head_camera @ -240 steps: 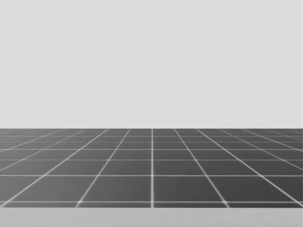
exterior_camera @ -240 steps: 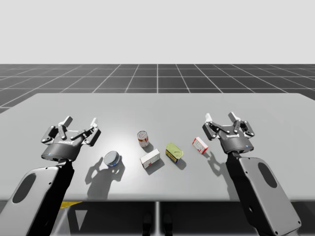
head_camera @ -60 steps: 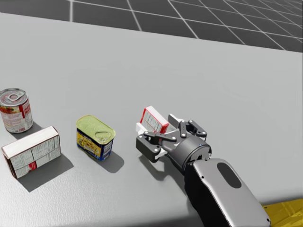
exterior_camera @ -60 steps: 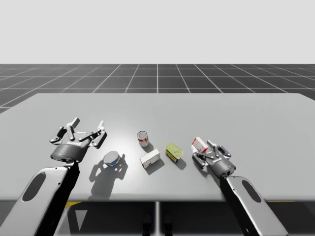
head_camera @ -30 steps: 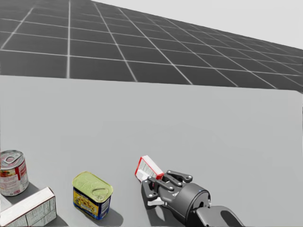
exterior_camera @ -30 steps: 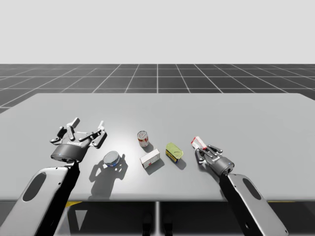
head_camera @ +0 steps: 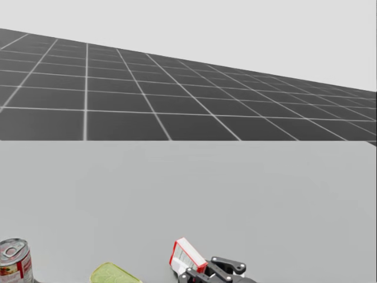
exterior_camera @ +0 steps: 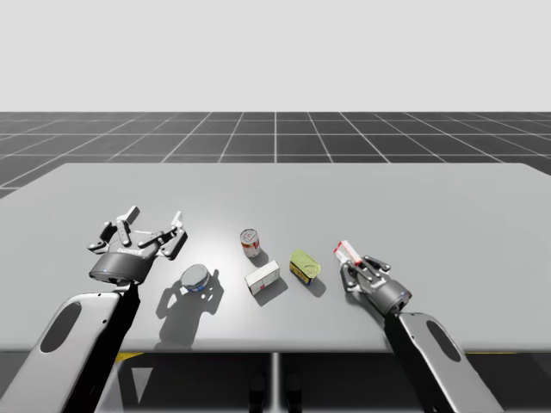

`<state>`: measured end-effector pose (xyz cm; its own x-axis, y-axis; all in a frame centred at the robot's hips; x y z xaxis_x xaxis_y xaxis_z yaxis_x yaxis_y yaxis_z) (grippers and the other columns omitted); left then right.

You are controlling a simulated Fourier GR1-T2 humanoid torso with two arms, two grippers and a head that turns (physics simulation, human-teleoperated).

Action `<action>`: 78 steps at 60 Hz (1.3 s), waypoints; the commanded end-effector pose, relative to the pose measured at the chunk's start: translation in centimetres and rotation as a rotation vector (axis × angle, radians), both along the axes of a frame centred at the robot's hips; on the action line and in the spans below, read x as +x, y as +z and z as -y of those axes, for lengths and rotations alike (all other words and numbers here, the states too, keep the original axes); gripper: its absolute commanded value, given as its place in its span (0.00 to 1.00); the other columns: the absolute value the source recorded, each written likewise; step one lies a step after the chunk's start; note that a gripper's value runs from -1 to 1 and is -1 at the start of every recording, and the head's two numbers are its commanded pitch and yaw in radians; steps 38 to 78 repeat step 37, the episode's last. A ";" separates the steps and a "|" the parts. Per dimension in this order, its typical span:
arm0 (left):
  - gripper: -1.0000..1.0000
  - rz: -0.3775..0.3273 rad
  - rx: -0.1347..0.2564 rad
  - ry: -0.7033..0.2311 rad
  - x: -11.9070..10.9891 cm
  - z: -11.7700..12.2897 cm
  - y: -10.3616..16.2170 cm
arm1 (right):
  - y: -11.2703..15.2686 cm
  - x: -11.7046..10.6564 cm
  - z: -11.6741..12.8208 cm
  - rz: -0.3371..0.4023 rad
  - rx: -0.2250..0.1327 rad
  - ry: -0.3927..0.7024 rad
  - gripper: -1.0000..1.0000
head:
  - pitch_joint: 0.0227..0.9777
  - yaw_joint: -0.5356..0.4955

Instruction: Grasp the gelatin box and hold it up.

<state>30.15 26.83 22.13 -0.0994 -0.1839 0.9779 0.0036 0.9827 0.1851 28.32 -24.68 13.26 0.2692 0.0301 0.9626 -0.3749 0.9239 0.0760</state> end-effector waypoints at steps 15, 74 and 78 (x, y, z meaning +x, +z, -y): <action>0.00 0.002 0.000 0.006 0.0 -0.1 0.0 | 8.0 -0.3 0.0 0.287 -0.080 -0.122 1.00 | 0.44 0.17; 0.00 0.002 0.000 0.016 0.0 -0.3 0.0 | 16.2 -2.1 -1.1 0.563 -0.127 -0.174 1.00 | 0.43 0.16; 0.00 0.002 0.000 0.016 0.0 -0.3 0.0 | 16.2 -2.1 -1.1 0.563 -0.127 -0.174 1.00 | 0.43 0.16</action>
